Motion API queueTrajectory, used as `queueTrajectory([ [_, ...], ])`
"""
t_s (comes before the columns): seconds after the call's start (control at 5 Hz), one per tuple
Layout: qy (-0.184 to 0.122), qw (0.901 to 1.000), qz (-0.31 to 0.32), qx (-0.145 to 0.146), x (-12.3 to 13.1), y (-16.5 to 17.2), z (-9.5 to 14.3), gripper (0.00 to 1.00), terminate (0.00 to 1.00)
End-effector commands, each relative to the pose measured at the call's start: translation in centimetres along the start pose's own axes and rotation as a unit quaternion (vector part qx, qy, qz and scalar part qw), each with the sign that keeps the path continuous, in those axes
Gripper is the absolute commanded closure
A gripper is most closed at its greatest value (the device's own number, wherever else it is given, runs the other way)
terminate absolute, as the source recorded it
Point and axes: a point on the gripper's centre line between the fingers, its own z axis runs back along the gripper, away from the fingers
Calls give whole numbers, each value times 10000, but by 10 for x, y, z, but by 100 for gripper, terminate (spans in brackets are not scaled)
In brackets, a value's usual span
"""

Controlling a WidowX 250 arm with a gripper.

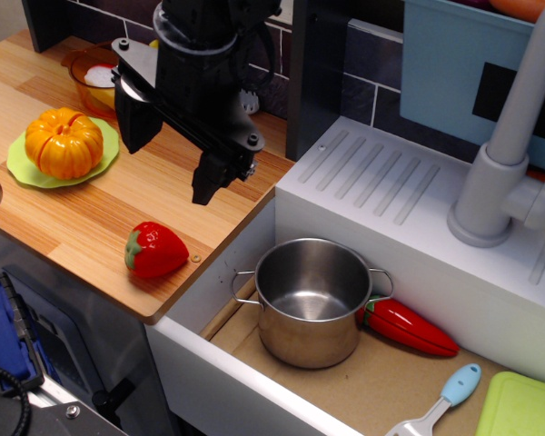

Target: Put strawberry in pot

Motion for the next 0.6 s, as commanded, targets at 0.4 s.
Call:
queueTrajectory([
  [0.4,-295,9994,147,-85,-9,2,-32,0,0],
])
